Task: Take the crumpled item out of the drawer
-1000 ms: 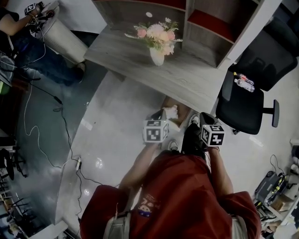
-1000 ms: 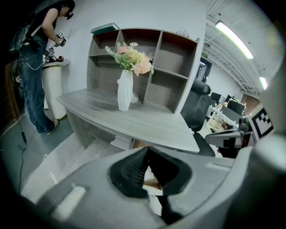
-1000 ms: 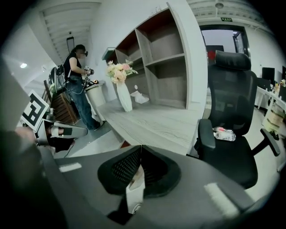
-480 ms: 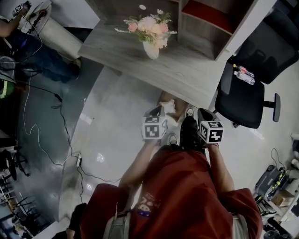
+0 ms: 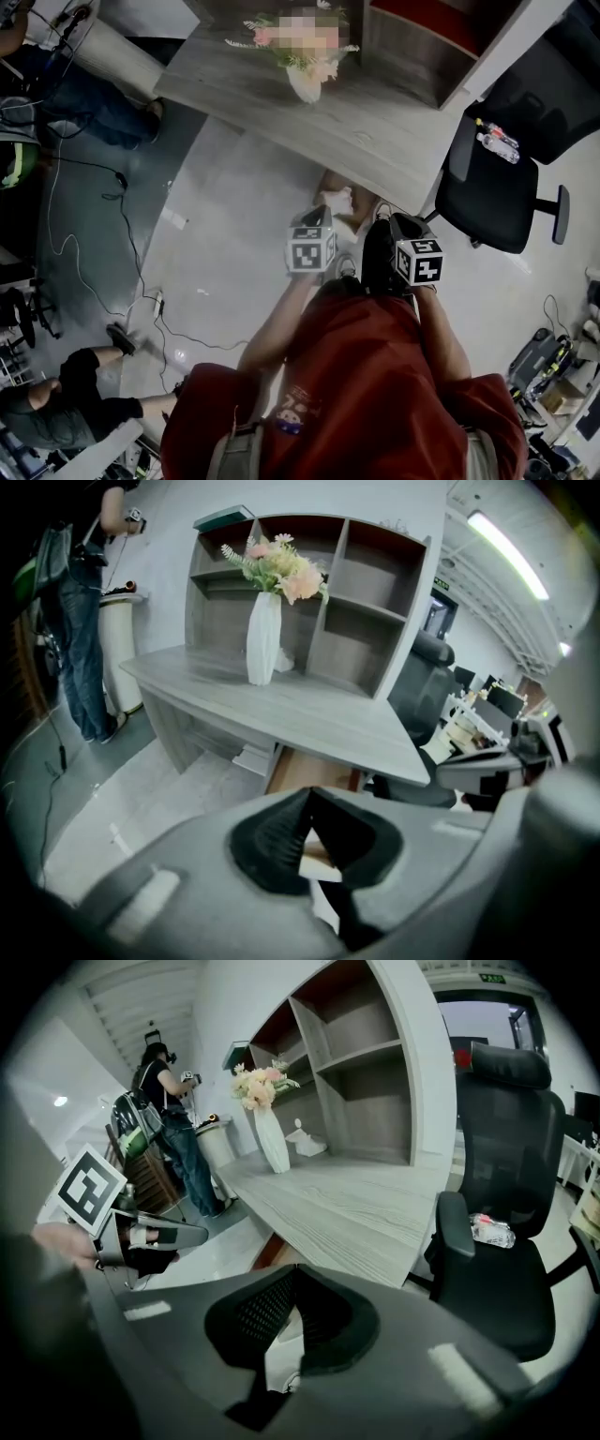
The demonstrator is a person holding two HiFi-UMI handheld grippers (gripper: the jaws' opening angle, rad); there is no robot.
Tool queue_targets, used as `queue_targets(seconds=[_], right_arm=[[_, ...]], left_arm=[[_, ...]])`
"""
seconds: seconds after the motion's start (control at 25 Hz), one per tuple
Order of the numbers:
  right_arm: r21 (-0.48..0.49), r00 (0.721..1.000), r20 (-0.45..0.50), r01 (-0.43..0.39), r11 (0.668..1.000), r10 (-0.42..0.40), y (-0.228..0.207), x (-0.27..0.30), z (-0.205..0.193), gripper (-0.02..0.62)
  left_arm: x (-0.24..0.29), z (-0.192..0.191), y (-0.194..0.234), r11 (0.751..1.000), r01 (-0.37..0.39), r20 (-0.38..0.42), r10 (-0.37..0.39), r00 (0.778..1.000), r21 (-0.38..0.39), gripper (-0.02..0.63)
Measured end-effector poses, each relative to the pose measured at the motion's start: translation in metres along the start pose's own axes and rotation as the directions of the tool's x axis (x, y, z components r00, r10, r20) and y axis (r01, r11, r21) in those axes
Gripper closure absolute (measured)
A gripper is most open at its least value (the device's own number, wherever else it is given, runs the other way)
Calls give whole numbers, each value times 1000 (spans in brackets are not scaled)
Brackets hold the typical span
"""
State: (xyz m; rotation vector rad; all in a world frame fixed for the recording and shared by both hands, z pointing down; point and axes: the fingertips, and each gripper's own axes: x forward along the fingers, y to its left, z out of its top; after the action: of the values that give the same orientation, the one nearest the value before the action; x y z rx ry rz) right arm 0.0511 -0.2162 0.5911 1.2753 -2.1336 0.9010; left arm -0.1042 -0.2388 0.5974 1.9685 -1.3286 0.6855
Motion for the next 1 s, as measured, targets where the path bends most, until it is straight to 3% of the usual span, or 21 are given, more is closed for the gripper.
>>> queue_targets(seconds=[0.72, 1.0], right_arm=[[-46, 987, -126, -102, 994, 95, 9, 46, -30, 593], [-61, 979, -170, -127, 990, 115, 2, 63, -36, 594]], left_arm=[[68, -46, 20, 999, -38, -119, 34, 992, -36, 607], [98, -49, 28, 998, -43, -143, 35, 989, -56, 570]])
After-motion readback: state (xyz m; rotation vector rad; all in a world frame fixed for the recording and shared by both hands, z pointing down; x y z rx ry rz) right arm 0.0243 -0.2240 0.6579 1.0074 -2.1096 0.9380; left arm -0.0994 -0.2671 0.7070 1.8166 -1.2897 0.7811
